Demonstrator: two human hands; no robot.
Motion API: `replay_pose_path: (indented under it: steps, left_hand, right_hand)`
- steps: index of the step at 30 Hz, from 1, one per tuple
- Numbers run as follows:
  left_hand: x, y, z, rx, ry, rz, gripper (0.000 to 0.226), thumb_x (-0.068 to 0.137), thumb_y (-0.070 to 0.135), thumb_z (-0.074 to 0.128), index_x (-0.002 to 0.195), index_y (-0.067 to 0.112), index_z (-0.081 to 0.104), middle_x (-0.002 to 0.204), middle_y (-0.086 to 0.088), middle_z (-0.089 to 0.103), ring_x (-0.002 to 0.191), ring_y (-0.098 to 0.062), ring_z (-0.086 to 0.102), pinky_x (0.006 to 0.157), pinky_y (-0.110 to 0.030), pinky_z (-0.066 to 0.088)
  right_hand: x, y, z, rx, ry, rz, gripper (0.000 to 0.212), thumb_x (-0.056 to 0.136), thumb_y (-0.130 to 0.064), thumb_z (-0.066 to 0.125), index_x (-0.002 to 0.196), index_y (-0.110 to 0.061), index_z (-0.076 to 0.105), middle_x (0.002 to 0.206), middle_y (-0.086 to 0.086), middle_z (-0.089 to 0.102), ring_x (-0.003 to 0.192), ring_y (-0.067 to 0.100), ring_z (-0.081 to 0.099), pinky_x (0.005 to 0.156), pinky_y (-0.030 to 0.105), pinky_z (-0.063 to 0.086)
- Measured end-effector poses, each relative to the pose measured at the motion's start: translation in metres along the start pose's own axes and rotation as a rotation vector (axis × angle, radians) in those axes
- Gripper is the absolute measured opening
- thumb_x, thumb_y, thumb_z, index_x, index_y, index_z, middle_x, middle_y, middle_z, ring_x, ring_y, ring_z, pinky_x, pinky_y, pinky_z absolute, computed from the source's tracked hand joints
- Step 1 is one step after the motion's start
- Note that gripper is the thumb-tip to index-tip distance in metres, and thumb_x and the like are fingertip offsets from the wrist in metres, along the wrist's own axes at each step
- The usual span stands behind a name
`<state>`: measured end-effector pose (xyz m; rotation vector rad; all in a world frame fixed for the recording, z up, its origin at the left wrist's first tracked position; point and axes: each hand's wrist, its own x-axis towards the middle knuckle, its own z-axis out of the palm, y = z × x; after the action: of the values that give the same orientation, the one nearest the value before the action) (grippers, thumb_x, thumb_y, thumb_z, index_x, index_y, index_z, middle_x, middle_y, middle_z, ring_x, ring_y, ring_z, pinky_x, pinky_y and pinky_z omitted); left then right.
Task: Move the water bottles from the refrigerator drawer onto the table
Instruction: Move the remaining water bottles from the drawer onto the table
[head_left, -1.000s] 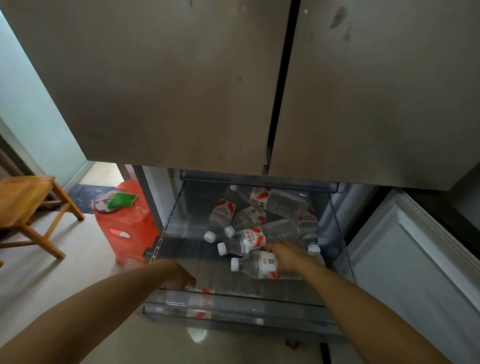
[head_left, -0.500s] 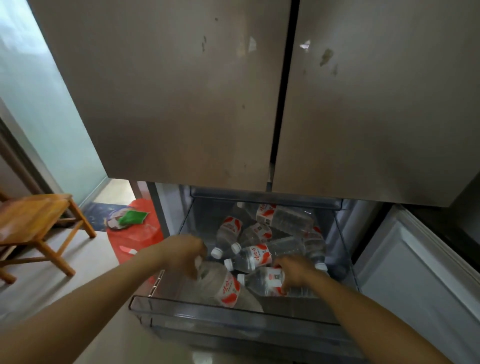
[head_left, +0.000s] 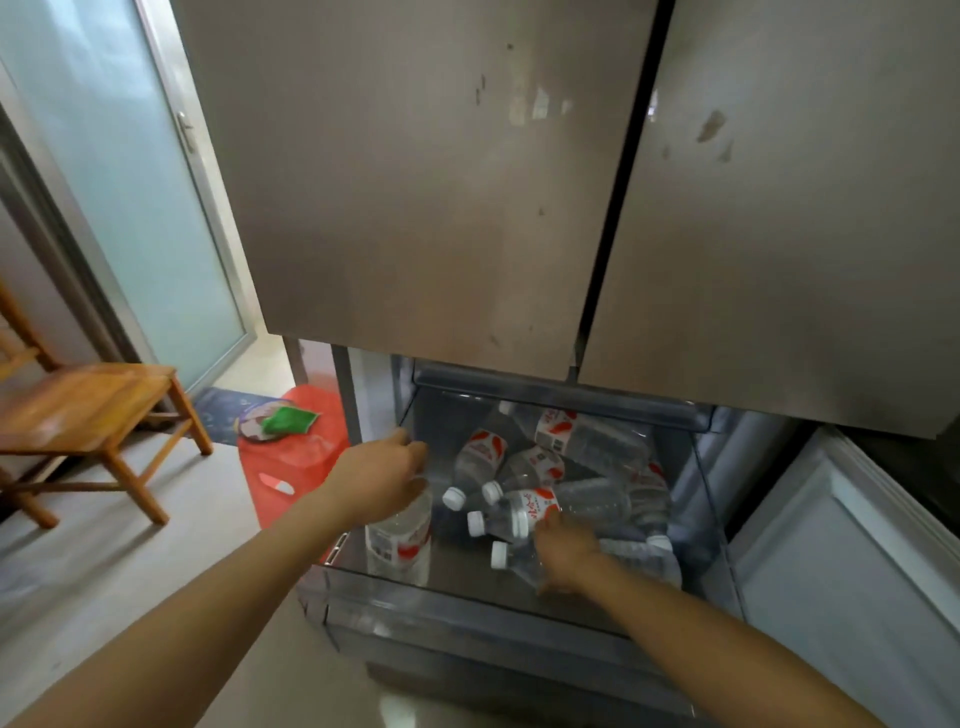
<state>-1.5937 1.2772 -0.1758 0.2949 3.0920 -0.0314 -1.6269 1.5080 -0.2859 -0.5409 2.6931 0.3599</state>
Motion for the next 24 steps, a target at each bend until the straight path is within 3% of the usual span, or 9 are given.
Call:
replay_pose_path:
  steps: [2,4,7,10,14,17,24]
  left_hand:
    - [-0.008,-0.002,0.022,-0.048,0.214,0.047,0.017,0.088,0.027,0.053,0.095,0.013,0.059,0.097,-0.007,0.056,0.077,-0.030,0.063,0.054,-0.033,0.045]
    - [-0.013,-0.001,0.031,-0.044,0.304,0.112,0.011,0.076,0.023,0.062,0.074,0.014,0.057,0.075,-0.004,0.055,0.051,-0.024,0.058,0.034,-0.023,0.029]
    - [-0.016,0.000,0.031,-0.036,0.366,0.085,0.010,0.068,0.026,0.058,0.064,0.017,0.053,0.065,0.001,0.051,0.041,-0.018,0.051,0.032,-0.019,0.010]
    - [-0.018,-0.001,0.031,-0.090,0.372,0.088,0.010,0.072,0.024,0.056,0.067,0.014,0.055,0.067,-0.001,0.052,0.043,-0.019,0.050,0.034,-0.018,0.010]
    - [-0.022,-0.007,0.033,-0.132,0.347,0.068,0.011,0.072,0.025,0.053,0.067,0.015,0.054,0.069,-0.001,0.053,0.047,-0.020,0.052,0.032,-0.024,0.023]
    - [-0.023,-0.010,0.034,-0.185,0.352,0.083,0.015,0.075,0.026,0.049,0.072,0.013,0.055,0.074,-0.005,0.054,0.053,-0.025,0.055,0.038,-0.020,0.016]
    - [-0.025,0.002,0.028,-0.171,0.304,0.058,0.020,0.090,0.025,0.046,0.098,0.010,0.055,0.100,-0.007,0.051,0.084,-0.027,0.056,0.057,-0.032,0.039]
  right_hand:
    - [0.000,-0.002,0.000,-0.021,0.012,-0.018,0.054,0.086,-0.039,0.058,0.128,-0.008,0.045,0.128,0.017,0.047,0.114,0.030,0.048,0.097,0.039,0.040]
    - [-0.001,0.001,-0.002,0.015,0.042,-0.070,0.046,0.081,-0.040,0.062,0.117,-0.014,0.053,0.117,0.011,0.056,0.104,0.026,0.054,0.090,0.036,0.044]
    - [-0.013,0.007,-0.013,0.183,0.143,-0.038,0.042,0.077,-0.047,0.060,0.105,-0.015,0.058,0.098,0.005,0.063,0.088,0.021,0.060,0.072,0.029,0.046]
    - [-0.027,0.019,-0.040,0.462,0.329,0.104,0.047,0.071,-0.050,0.066,0.099,-0.014,0.054,0.088,-0.002,0.058,0.081,0.017,0.059,0.064,0.025,0.040]
    - [-0.049,0.040,-0.053,0.964,0.442,0.228,0.060,0.067,-0.027,0.080,0.116,-0.010,0.050,0.103,0.000,0.055,0.093,0.015,0.054,0.076,0.025,0.042]
    - [-0.059,0.037,-0.034,1.060,0.457,0.195,0.066,0.064,-0.021,0.082,0.120,-0.010,0.049,0.117,0.007,0.059,0.099,0.016,0.055,0.082,0.027,0.046]
    - [-0.069,0.029,-0.037,1.092,0.350,0.142,0.072,0.070,-0.021,0.079,0.129,-0.012,0.038,0.128,0.005,0.050,0.106,0.013,0.049,0.088,0.026,0.044]
